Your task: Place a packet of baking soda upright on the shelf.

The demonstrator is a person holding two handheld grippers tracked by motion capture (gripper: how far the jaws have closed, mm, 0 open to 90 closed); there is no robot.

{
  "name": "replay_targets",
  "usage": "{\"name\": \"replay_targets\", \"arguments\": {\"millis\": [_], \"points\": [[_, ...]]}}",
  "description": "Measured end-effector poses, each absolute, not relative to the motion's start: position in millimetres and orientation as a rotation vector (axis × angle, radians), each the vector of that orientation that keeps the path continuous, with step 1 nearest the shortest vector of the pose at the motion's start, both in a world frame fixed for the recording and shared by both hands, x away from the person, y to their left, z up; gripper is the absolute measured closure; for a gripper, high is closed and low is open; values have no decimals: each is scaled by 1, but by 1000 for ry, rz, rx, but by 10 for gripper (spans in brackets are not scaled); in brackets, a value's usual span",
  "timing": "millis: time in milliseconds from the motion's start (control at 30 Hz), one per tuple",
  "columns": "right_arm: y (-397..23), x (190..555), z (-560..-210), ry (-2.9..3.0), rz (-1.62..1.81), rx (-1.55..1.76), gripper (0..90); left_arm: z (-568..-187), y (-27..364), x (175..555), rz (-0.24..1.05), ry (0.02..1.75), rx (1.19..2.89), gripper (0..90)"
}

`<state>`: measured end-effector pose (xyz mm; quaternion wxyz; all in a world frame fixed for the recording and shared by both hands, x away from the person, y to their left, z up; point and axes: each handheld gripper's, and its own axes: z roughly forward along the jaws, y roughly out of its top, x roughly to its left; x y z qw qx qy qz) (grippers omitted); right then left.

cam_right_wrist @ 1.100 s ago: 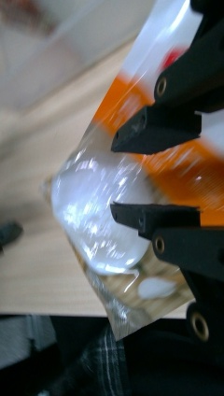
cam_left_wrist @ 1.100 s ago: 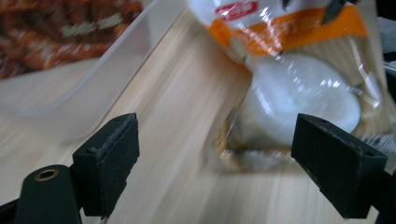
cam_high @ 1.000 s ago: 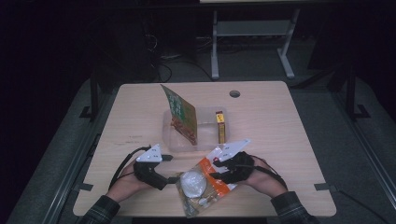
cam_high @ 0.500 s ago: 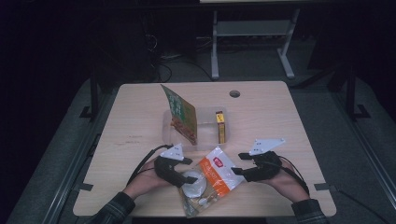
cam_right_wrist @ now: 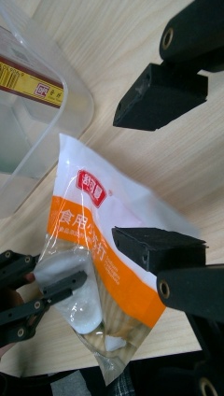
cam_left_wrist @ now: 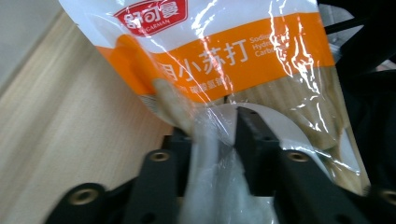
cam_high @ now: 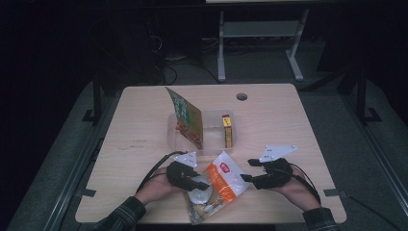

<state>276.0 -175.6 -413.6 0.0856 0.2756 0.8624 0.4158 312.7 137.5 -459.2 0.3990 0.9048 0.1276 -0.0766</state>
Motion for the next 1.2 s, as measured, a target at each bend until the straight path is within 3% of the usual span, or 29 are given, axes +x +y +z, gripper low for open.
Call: {"name": "replay_targets", "arguments": {"millis": [100,233,1200], "points": [[-177,276,-412,2564,1254,822,391,-455,140,312,-179,329,2281,851],[-180,277,-411,2557,1308,832,387,-449,142,308,-152,324,2259,890],[-169,282,-409,2563,1545,774,350,-387,184,297,82,369,1994,899]]}}
